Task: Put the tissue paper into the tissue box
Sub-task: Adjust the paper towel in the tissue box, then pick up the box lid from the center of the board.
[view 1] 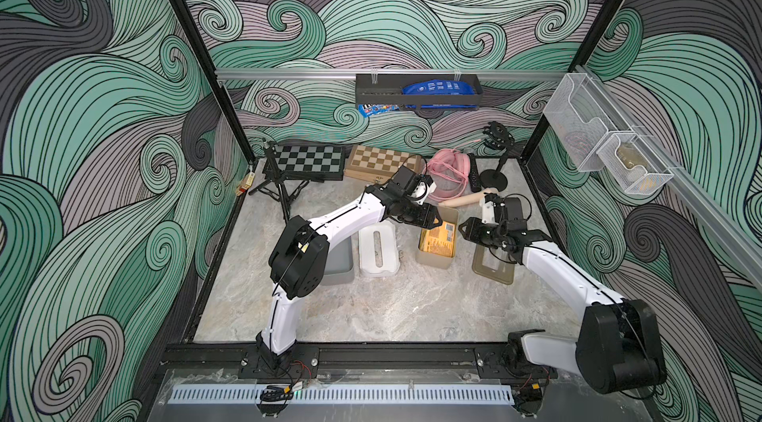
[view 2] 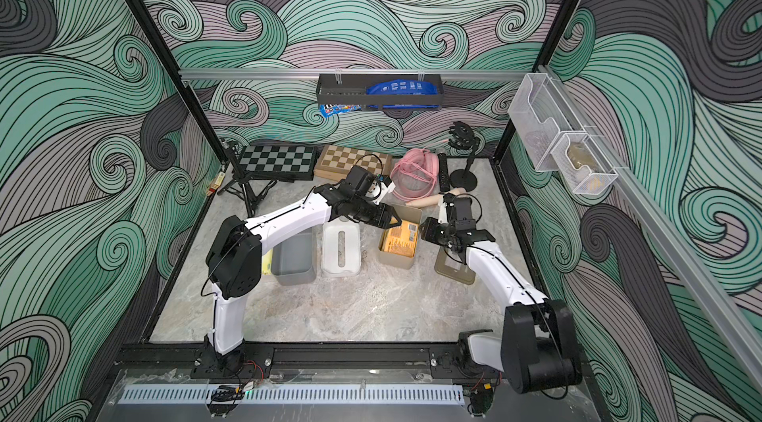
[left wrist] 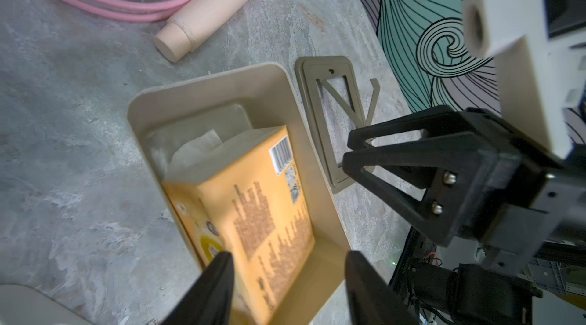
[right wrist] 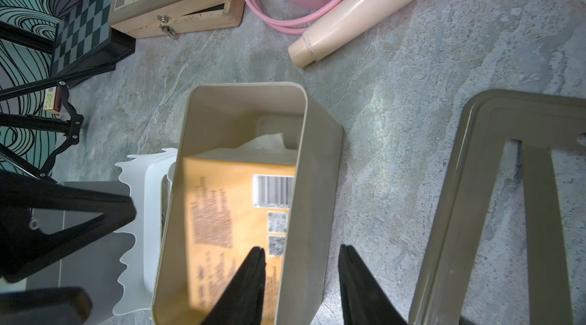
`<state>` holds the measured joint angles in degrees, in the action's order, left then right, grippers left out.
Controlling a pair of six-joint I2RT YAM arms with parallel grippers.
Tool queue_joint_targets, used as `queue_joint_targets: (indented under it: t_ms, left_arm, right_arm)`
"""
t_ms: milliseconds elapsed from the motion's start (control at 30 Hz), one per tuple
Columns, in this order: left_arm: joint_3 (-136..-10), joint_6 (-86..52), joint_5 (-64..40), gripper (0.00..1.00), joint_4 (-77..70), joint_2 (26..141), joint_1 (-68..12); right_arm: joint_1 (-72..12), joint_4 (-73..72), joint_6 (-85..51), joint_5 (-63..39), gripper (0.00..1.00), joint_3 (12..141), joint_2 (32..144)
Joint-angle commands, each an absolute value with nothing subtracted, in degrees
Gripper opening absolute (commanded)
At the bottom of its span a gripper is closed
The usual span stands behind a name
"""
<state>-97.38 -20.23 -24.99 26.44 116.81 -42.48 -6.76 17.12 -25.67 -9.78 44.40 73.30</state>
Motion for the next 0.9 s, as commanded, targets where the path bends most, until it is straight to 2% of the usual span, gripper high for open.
queue_joint_targets:
  t_ms: [0, 167, 333, 433, 467, 567, 700, 867]
  left_arm:
    - [-98.9, -20.2, -22.6, 0.96, 30.3, 119.2, -42.9]
    - [-99.7, -20.2, -18.0, 0.99, 30.8, 117.6, -42.9]
    - [-101.0, -19.2, -12.3, 0.99, 29.6, 111.9, -42.9]
    - [-99.6, -17.6, -8.6, 0.99, 26.6, 107.0, -42.7]
    - [-98.3, -17.1, -7.2, 0.99, 25.0, 105.4, -42.6]
    - [-93.8, -15.9, -4.0, 0.99, 21.5, 101.0, -42.0]
    - [-90.6, -14.8, -3.7, 0.99, 21.8, 98.9, -40.0]
    - [-86.8, -13.7, -3.0, 0.99, 21.0, 96.9, -39.0]
  right_arm:
    - [-6.5, 17.8, -24.8, -9.3, 0.43, 46.1, 73.6]
    - [-6.5, 18.1, -24.5, -8.6, 0.46, 46.7, 73.5]
    - [-5.5, 19.7, -23.3, -4.2, 0.66, 47.5, 72.1]
    - [-2.0, 21.6, -24.5, -0.1, 0.82, 47.9, 71.4]
    - [-0.1, 21.9, -25.2, 0.5, 0.84, 47.5, 71.3]
    - [5.5, 22.6, -25.9, 0.3, 0.84, 46.5, 71.8]
    - [7.6, 23.7, -24.6, -0.1, 0.80, 46.9, 74.8]
    - [7.3, 23.9, -23.9, -1.0, 0.57, 48.6, 77.5]
